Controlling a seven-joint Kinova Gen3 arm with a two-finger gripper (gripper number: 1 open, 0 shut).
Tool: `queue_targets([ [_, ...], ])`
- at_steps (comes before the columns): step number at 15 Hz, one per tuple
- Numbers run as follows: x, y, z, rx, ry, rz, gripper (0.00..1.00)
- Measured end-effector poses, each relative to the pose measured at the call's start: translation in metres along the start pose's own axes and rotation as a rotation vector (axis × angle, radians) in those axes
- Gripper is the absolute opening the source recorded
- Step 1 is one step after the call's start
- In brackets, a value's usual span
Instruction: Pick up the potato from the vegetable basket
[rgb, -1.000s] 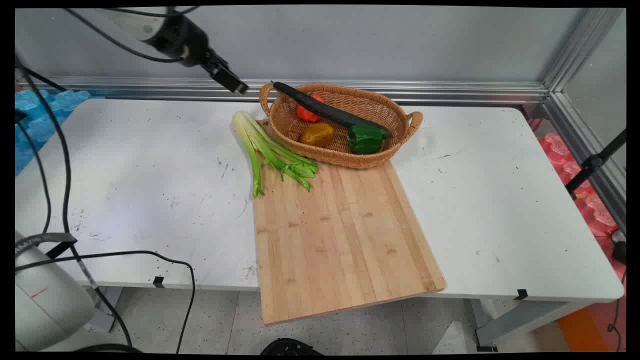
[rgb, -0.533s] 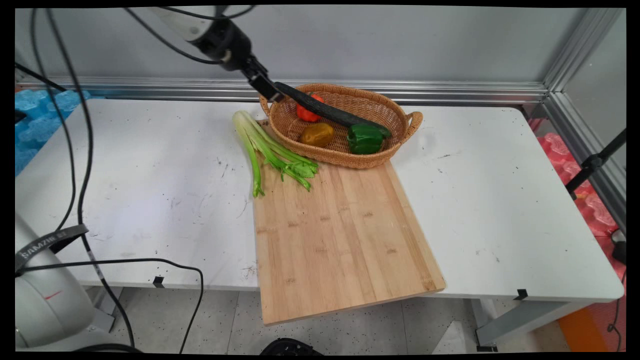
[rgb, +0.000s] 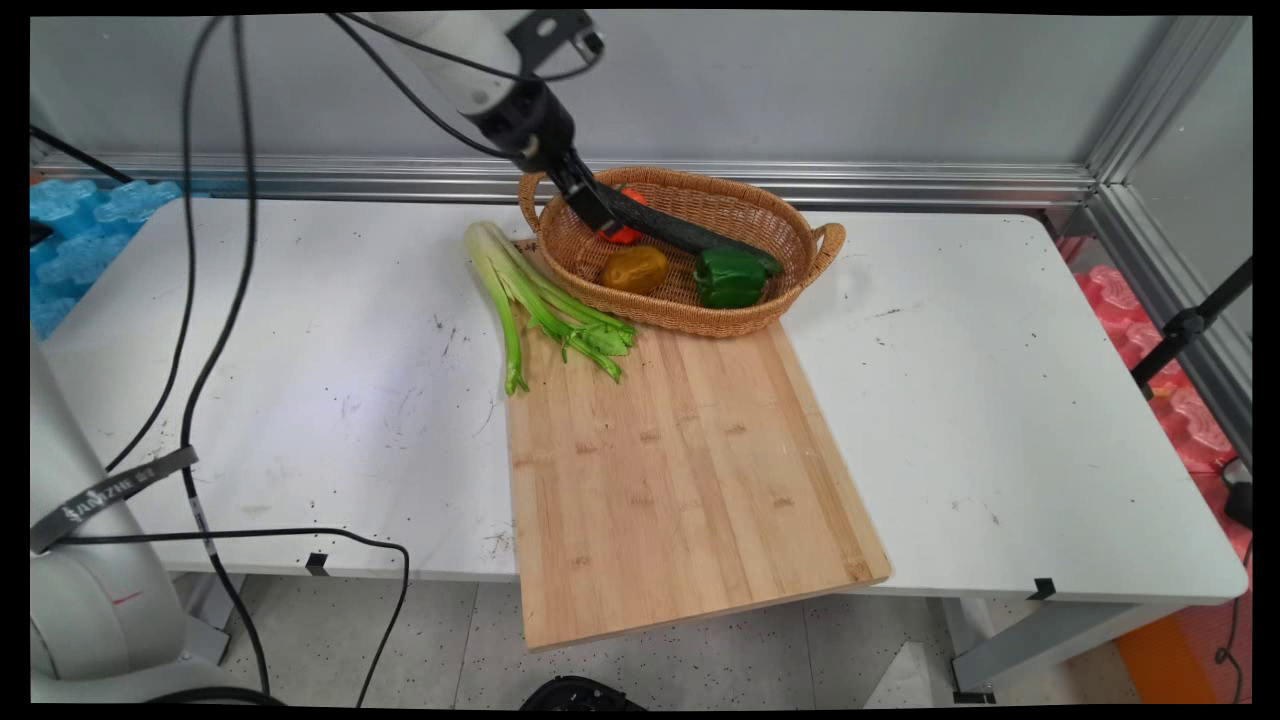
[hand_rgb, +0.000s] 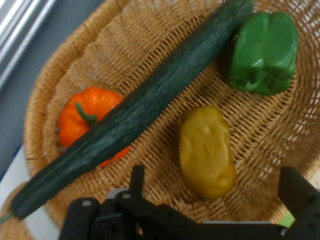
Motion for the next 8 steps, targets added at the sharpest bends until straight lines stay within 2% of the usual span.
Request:
queue_targets([
  [8,0.010,-0.001,0.062,-0.025,-0.058,-0.038,1.00],
])
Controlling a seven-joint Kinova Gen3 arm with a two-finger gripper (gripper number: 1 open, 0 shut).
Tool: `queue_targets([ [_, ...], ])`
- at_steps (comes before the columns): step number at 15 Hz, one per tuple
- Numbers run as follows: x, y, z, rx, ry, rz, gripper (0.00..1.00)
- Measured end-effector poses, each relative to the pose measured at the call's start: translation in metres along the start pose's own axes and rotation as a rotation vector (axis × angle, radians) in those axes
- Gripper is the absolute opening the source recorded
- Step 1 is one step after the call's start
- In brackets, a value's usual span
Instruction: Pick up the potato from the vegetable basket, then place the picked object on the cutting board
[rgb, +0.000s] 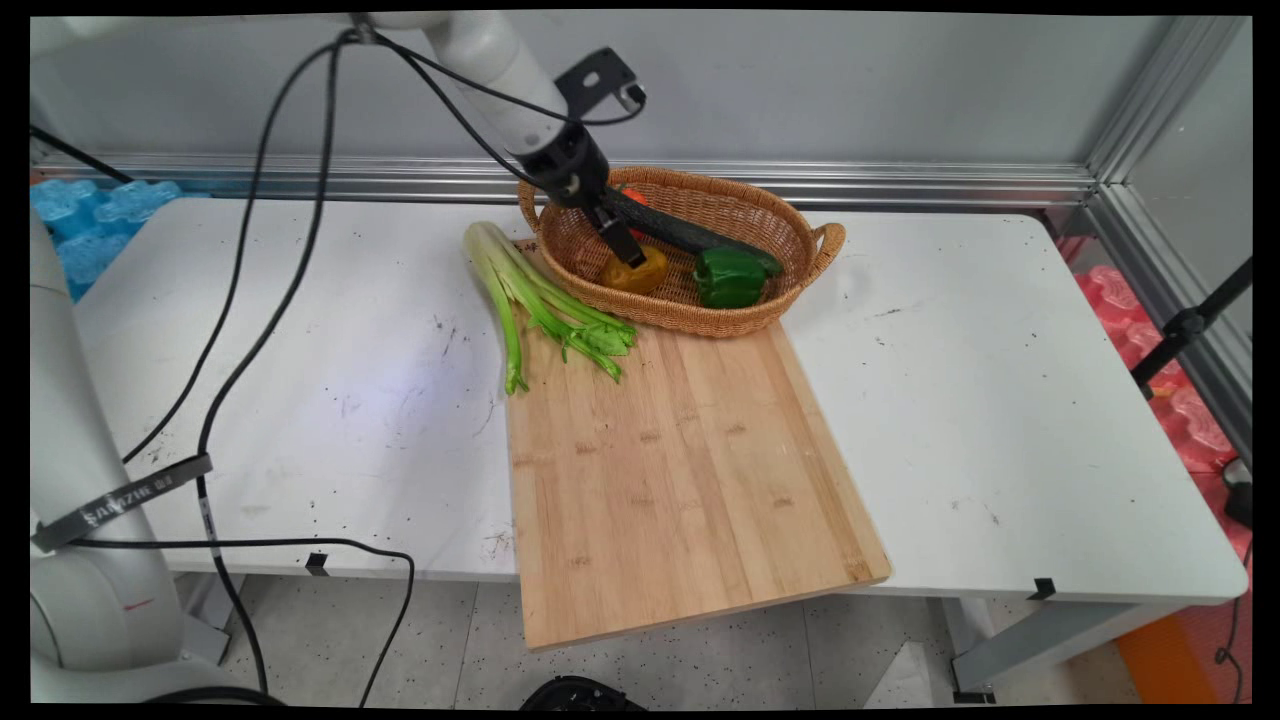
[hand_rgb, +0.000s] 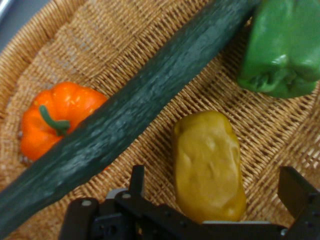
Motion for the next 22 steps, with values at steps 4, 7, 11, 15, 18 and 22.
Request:
queue_targets([
  [4,0.003,0.000,0.030,-0.017,-0.031,-0.034,1.00],
  [7,0.004,0.001,0.043,-0.027,-0.044,-0.043,1.00],
  [11,0.005,0.000,0.048,-0.033,-0.045,-0.025,0.00],
  [15,0.005,0.000,0.038,-0.034,-0.039,0.008,0.00],
  [18,0.008,0.003,0.016,-0.029,-0.023,0.035,0.00],
  [22,0.017,0.011,-0.025,-0.020,0.012,0.082,0.00],
])
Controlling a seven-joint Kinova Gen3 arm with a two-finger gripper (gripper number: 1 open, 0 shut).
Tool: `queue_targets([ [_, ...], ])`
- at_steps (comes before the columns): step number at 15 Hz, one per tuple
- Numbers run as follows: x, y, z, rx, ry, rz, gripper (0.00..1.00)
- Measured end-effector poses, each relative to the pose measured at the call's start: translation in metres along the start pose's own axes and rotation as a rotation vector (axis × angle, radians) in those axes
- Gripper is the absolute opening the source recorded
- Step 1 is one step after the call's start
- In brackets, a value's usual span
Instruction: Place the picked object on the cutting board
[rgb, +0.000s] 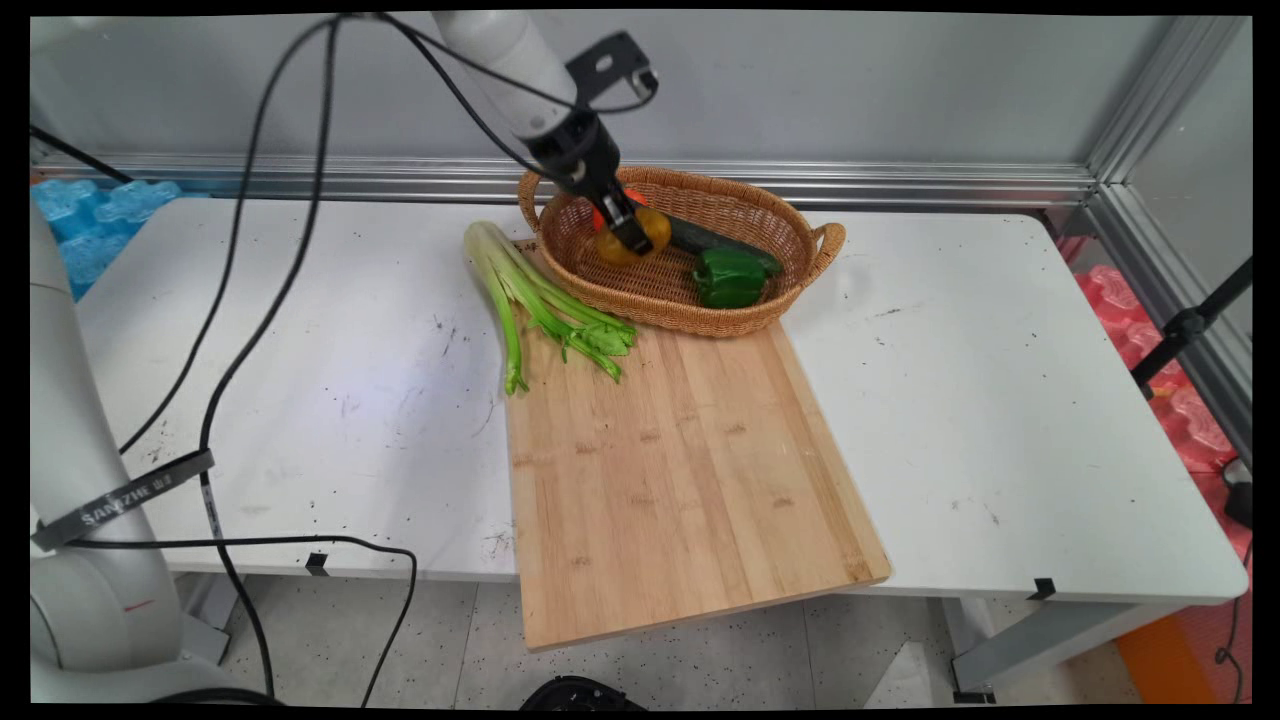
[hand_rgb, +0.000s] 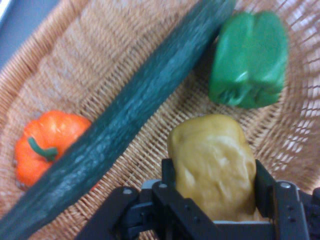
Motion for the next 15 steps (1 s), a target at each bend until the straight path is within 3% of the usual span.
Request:
queue_targets([
  [4,0.008,0.015,-0.046,-0.004,0.032,0.070,0.00],
  [8,0.012,0.034,-0.076,-0.034,0.056,0.145,0.00],
  [15,0.013,0.098,-0.108,-0.150,0.105,0.326,0.00],
])
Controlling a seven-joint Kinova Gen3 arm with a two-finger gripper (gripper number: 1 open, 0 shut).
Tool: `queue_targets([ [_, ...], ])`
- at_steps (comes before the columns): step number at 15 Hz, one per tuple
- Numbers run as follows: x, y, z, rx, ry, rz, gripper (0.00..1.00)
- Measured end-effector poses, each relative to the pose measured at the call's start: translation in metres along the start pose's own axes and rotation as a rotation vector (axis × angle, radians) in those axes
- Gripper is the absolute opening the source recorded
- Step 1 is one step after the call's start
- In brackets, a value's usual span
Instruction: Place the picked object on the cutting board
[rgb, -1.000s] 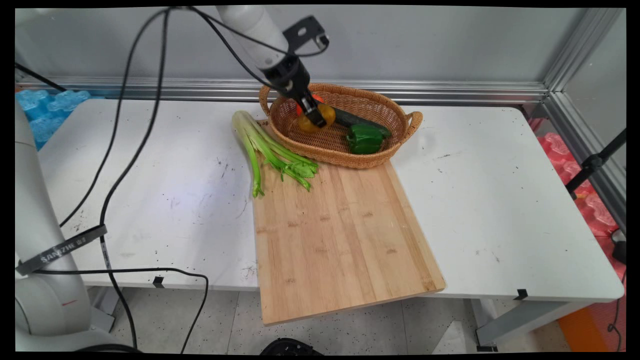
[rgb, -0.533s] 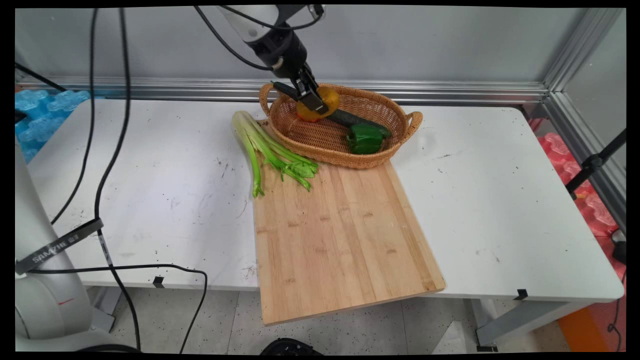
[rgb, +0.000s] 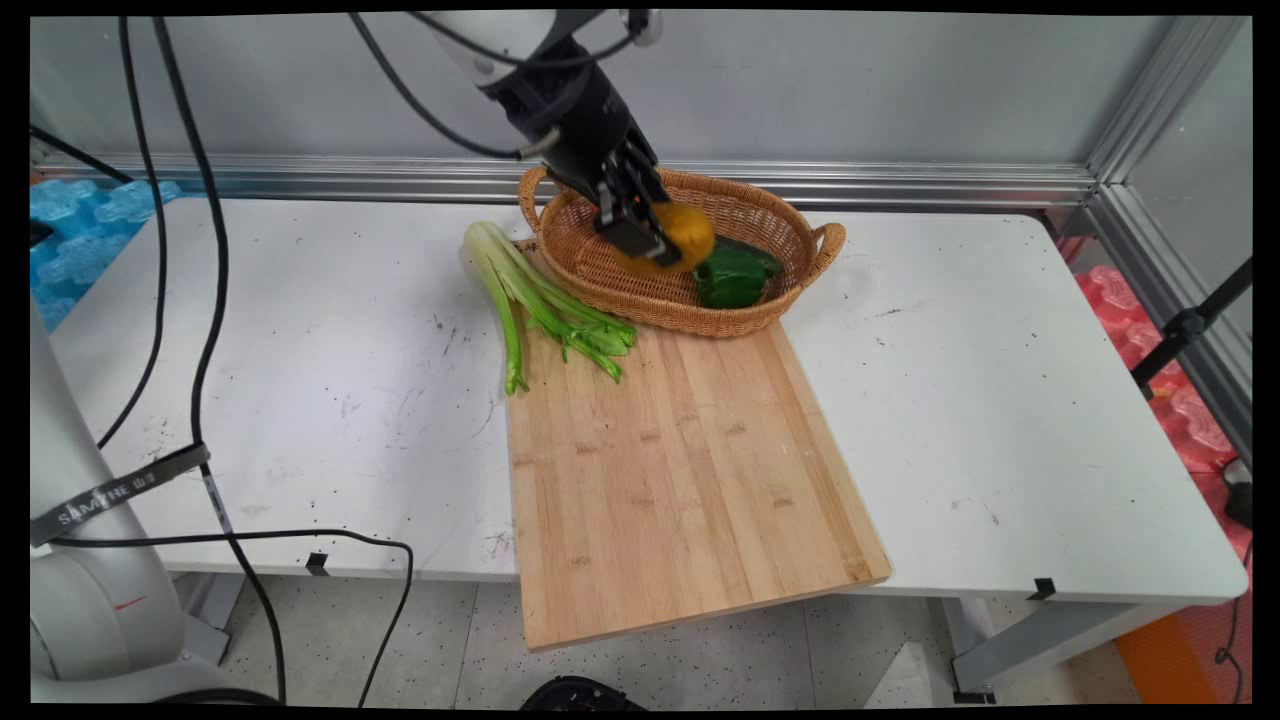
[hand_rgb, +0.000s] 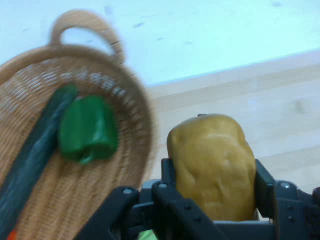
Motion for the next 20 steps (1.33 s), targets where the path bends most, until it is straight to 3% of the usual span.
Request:
queue_targets([
  [7,0.016,0.054,0.031,-0.086,0.027,0.123,0.00],
  [12,0.028,0.085,0.079,-0.127,0.036,0.180,0.00],
  [20,0.034,0.111,0.150,-0.154,0.013,0.214,0.00],
])
